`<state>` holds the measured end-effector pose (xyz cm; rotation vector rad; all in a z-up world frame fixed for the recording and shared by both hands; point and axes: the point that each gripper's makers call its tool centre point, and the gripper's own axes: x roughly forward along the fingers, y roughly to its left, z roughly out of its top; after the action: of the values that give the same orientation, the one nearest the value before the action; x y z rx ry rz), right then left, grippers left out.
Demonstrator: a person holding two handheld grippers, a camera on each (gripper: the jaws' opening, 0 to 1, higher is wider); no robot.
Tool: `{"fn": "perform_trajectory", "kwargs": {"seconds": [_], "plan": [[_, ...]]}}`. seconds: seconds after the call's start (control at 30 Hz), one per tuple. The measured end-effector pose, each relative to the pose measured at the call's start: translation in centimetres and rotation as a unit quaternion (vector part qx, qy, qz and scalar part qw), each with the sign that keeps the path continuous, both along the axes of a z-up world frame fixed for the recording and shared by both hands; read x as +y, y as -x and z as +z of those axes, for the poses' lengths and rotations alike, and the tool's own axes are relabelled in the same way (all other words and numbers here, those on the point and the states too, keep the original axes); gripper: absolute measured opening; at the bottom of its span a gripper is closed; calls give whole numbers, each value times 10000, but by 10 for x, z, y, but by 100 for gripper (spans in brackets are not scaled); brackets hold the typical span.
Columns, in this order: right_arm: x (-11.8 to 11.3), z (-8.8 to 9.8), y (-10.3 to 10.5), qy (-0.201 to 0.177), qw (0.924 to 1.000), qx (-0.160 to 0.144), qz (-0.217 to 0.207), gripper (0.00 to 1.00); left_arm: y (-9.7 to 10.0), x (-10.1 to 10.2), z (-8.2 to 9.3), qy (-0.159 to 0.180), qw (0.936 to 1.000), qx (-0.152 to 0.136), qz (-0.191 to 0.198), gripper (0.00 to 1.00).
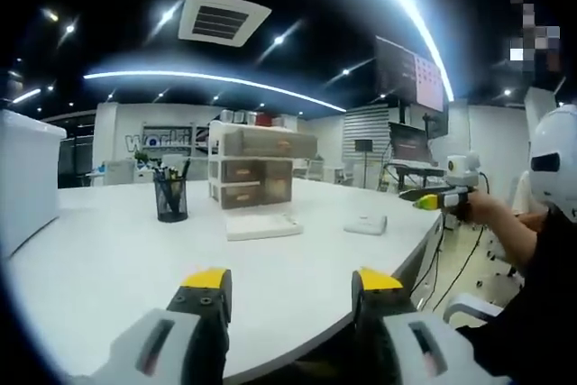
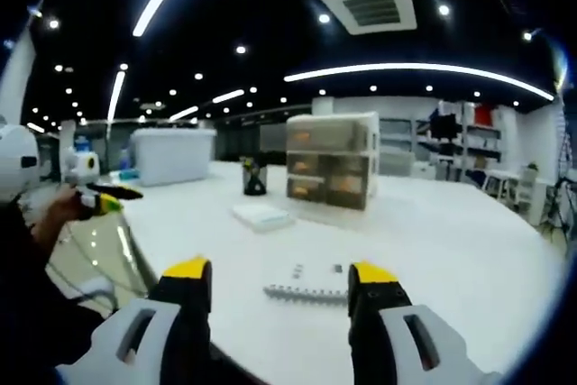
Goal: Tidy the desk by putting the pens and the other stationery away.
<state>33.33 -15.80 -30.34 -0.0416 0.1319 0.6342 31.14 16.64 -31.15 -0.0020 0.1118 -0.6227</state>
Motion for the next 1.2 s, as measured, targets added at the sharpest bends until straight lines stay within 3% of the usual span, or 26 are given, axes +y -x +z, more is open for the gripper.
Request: {"fn": "perform_trajectory", "kwargs": {"seconds": [0.23, 0.47, 0.93, 1.2], "plan": [[14, -1, 18, -212, 9997, 30, 108, 60, 0, 4, -2, 53, 10000, -41, 51, 54], [20, 2, 23, -402, 9991, -38, 120, 60, 0, 1, 2, 35, 9999, -147, -24, 55], [31, -14, 27, -353, 9989, 110, 277, 61, -6, -9, 3, -207, 9990, -149, -358, 55], [33, -22, 30, -337, 9987, 171, 334, 62, -14, -24, 12, -462, 9965, -184, -670, 56]]}}
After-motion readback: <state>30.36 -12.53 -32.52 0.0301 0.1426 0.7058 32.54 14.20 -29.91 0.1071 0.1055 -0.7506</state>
